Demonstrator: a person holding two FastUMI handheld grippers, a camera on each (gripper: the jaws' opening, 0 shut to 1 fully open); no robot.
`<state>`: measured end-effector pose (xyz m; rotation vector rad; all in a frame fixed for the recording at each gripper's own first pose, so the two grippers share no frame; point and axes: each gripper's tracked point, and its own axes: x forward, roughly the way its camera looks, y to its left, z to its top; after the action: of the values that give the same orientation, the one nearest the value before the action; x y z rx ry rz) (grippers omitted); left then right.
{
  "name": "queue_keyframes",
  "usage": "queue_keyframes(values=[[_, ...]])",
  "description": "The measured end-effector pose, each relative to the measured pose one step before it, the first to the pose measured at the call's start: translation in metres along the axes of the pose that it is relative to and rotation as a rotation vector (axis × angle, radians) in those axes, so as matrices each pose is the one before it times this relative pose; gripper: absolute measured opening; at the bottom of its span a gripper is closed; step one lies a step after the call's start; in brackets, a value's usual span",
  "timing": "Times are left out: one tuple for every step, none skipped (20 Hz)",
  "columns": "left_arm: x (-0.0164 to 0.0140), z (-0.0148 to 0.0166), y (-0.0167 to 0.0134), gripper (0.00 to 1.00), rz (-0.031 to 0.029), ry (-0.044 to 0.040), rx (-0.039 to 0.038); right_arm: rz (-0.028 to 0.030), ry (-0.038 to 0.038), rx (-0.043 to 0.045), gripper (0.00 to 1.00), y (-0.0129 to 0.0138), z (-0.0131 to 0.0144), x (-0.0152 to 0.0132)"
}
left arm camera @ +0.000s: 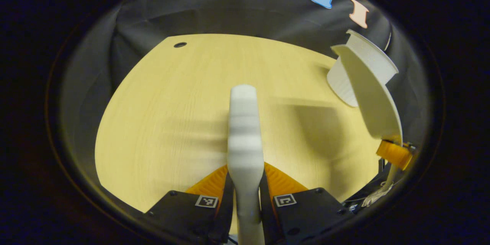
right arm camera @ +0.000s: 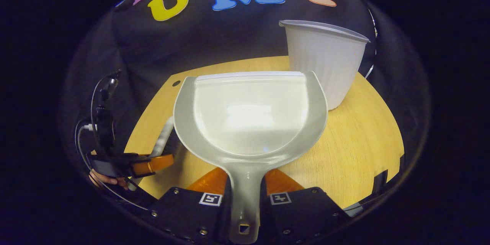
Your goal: Pick up the small broom and dustpan from the desktop, sweep the trash into the dustpan with the broom, and then empty the trash into the garbage bin.
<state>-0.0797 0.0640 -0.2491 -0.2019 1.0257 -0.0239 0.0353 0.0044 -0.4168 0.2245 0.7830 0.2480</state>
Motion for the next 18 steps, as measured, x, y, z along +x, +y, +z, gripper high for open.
queue_keyframes(values=[[0.00116, -0.00093, 0.00182, 0.39, 0.00566, 0.01209, -0.00507, -0.00703, 0.03314, 0.00457, 0.30, -0.00124, -0.00976, 0.00745], [-0.00118, 0.00339, -0.00345, 0.39, 0.00545, 0.01266, -0.00159, -0.00821, 0.03003, 0.00482, 0.31, 0.00034, -0.00688, 0.00642], [0.00051, -0.00045, 0.00067, 0.39, 0.00430, 0.01031, -0.00025, -0.00699, 0.02571, 0.00127, 0.31, 0.00029, -0.00507, 0.00542], [-0.00059, -0.00070, 0.00149, 0.38, 0.00248, 0.01036, 0.00053, -0.00692, 0.02275, -0.00009, 0.31, -0.00100, -0.00485, 0.00356], [0.00130, 0.00034, -0.00069, 0.37, 0.00293, 0.00805, -0.00144, -0.00626, 0.01978, -0.00085, 0.31, -0.00039, -0.00267, 0.00263], [0.00432, -0.00114, 0.00000, 0.41, 0.00152, 0.00710, -0.00070, -0.00756, 0.01930, -0.00011, 0.31, -0.00146, -0.00276, 0.00158], [0.00384, 0.00059, -0.00006, 0.41, 0.00240, 0.00737, -0.00007, -0.00785, 0.01439, -0.00173, 0.30, -0.00087, -0.00050, 0.00236], [0.00230, 0.00155, -0.00305, 0.41, 0.00292, 0.00626, -0.00016, -0.01437, 0.01416, -0.00529, 0.31, -0.00228, -0.00283, 0.00025], [0.00079, 0.00087, -0.00149, 0.41, 0.00225, 0.00983, 0.00082, -0.01483, 0.01175, -0.00415, 0.30, -0.00087, -0.00102, 0.00082], [0.00016, 0.00167, -0.00058, 0.41, 0.00113, 0.00588, 0.00280, -0.00939, 0.00825, -0.00083, 0.30, 0.00064, -0.00191, -0.00013], [-0.00382, 0.00286, -0.00117, 0.39, 0.00254, 0.00214, 0.00711, -0.00453, 0.00824, 0.00293, 0.31, 0.00042, 0.00031, -0.00067], [-0.00577, 0.00396, -0.00003, 0.40, 0.00338, -0.00204, 0.00856, -0.00185, 0.00761, 0.00507, 0.31, -0.00112, -0.00034, -0.00068], [-0.00479, 0.00367, -0.00119, 0.40, 0.00188, 0.00216, 0.00839, -0.00048, 0.00602, 0.00267, 0.30, -0.00044, 0.00029, -0.00024], [-0.00275, 0.00149, -0.00122, 0.40, 0.00074, 0.00391, 0.00635, -0.00435, 0.00904, -0.00235, 0.31, -0.00084, -0.00055, 0.00034], [-0.00225, 0.00290, -0.00077, 0.40, 0.00082, 0.00374, 0.00297, -0.00294, 0.00937, -0.00223, 0.31, -0.00014, -0.00002, 0.00025], [-0.00075, 0.00068, -0.00046, 0.41, -0.00343, 0.00897, 0.00185, -0.00111, 0.01068, -0.00115, 0.31, -0.00048, 0.00032, -0.00181], [-0.00245, 0.00306, 0.00069, 0.43, 0.00089, 0.00609, -0.00227, 0.00143, 0.00894, 0.00025, 0.31, 0.00038, 0.00122, -0.00110], [0.00024, -0.00060, -0.00204, 0.46, 0.00316, 0.00450, -0.00217, 0.00329, -0.00519, -0.00015, 0.32, -0.00101, 0.00147, -0.00096]])
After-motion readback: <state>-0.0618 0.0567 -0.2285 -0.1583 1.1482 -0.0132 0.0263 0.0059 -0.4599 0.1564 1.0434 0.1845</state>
